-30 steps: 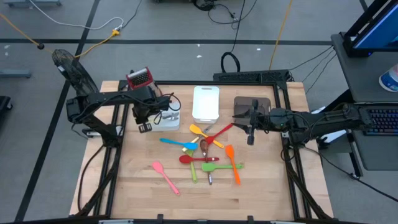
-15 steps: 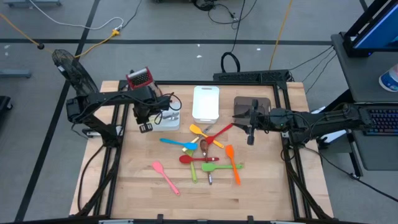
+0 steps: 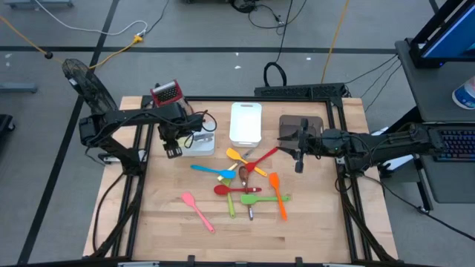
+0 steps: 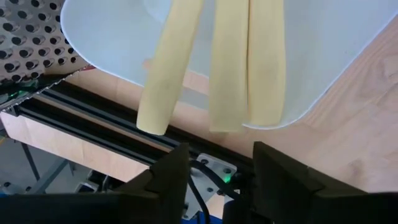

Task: Pick & Place Kitchen Items
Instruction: Put the yellow knife into the left white bin, then put the pink spatula into the black bin

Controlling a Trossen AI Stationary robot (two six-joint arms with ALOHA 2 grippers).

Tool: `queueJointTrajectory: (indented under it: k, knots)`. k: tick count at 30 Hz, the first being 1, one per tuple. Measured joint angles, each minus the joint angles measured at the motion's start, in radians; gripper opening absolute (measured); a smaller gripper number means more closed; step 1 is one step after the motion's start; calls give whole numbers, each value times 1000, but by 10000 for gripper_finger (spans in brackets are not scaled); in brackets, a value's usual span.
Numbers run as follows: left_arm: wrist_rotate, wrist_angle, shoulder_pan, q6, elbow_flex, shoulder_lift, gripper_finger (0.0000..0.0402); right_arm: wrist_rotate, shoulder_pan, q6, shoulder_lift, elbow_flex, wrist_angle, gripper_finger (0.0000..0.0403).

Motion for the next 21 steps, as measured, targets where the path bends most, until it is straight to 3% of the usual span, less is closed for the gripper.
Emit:
queueJointTrajectory:
  k: [11,21]
  knots:
    - [38,-57,-1,-162,73,-19,219,0,0,0,0,0,0,130]
    - [300,-53,-62,-368,279,-39,219,0,0,0,0,0,-1,130]
